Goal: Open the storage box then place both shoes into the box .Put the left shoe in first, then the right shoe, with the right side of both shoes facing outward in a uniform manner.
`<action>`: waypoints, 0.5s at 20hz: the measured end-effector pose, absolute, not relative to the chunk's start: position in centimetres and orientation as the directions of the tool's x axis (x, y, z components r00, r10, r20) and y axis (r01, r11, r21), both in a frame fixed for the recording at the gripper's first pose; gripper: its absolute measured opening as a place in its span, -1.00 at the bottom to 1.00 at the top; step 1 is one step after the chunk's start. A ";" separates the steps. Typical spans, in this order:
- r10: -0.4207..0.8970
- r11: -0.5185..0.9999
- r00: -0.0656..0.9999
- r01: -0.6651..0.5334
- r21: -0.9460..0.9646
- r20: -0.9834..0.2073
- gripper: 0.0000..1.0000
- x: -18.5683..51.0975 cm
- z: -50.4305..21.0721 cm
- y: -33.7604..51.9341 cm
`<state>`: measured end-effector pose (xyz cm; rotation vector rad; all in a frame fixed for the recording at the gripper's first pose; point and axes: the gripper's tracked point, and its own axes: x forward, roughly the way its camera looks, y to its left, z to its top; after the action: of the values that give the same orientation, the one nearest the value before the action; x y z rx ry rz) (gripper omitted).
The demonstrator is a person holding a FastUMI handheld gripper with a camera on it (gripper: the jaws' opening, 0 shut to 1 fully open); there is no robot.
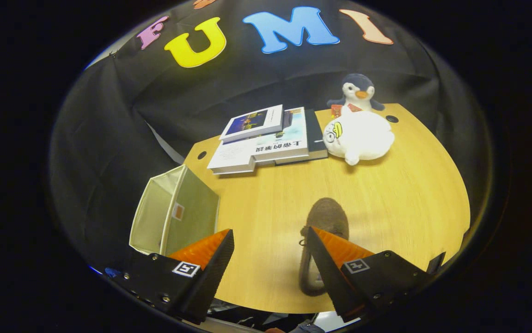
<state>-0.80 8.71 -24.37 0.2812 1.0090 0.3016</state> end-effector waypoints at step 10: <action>0.226 0.974 0.457 -0.128 0.188 -0.860 0.94 -2.7 -30.6 1.9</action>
<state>-2.67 1.91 -30.56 0.1013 1.0748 0.2182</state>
